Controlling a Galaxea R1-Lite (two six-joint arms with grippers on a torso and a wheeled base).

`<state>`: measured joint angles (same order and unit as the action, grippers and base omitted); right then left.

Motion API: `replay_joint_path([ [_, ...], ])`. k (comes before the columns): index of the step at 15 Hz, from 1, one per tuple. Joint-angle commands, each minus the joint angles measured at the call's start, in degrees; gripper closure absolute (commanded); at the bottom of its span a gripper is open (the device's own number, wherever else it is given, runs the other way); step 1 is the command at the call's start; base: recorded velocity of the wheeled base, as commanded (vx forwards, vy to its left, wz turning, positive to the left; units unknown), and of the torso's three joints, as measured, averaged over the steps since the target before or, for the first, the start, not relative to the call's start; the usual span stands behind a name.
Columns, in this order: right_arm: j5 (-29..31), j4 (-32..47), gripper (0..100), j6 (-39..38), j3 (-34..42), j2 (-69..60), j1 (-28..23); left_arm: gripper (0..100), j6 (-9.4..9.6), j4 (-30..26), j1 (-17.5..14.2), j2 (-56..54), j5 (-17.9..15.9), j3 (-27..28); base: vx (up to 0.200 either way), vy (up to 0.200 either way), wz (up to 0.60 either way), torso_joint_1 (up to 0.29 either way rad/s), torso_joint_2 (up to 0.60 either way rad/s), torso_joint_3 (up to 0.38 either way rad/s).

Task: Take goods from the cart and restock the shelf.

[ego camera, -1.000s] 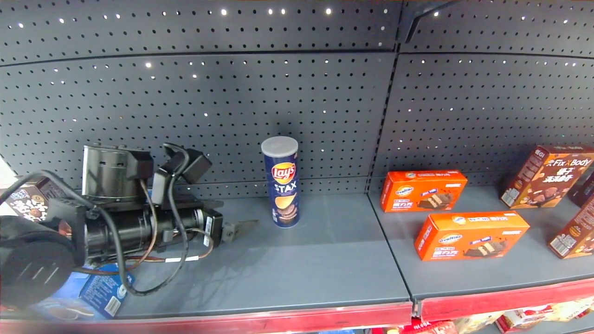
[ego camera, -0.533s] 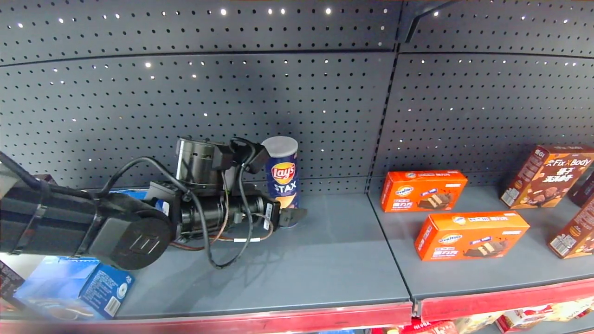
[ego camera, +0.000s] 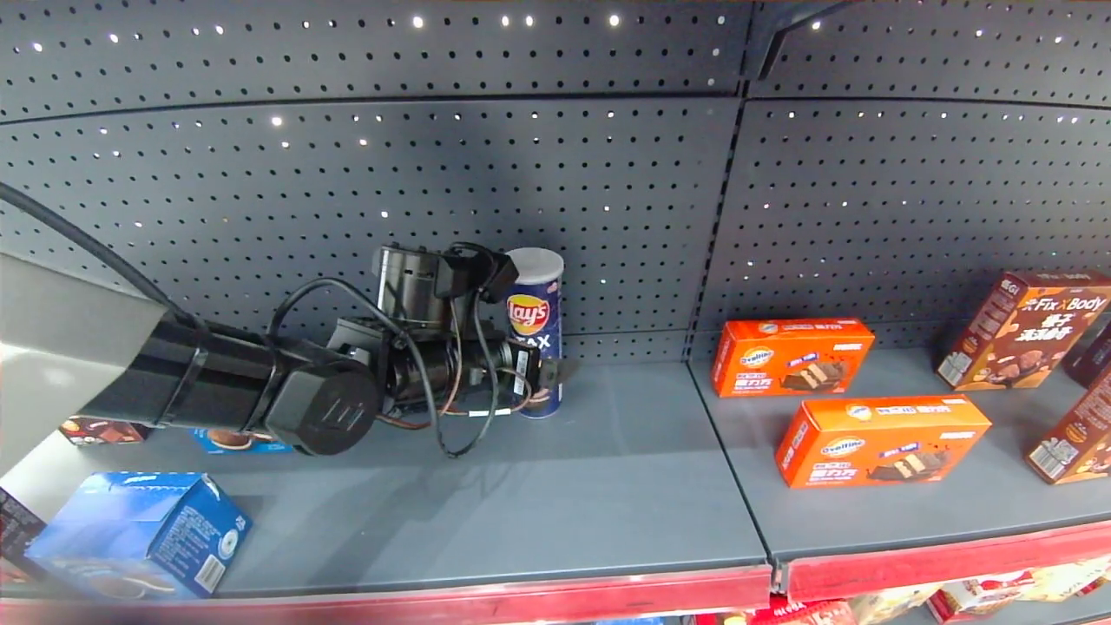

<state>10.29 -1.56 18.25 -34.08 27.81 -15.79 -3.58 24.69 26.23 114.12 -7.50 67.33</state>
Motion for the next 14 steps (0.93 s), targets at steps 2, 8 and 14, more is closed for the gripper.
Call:
replay_joint_path([
  [2,0.1,0.1,100,0.1,0.6,-1.4,0.0,0,-0.02,0.0,-0.1,2.9,0.7,3.4,0.0,0.0,0.0,0.0,0.0,0.0],
  [8,-0.1,0.1,100,0.1,1.2,-2.0,0.0,0,-0.28,0.0,-1.0,5.2,3.8,7.2,0.0,0.0,0.0,0.0,0.0,0.0],
  [14,-0.2,0.2,100,0.2,1.2,-2.2,0.2,100,-1.6,0.1,-1.5,5.6,4.6,7.7,0.0,0.0,0.0,0.0,0.0,0.0],
])
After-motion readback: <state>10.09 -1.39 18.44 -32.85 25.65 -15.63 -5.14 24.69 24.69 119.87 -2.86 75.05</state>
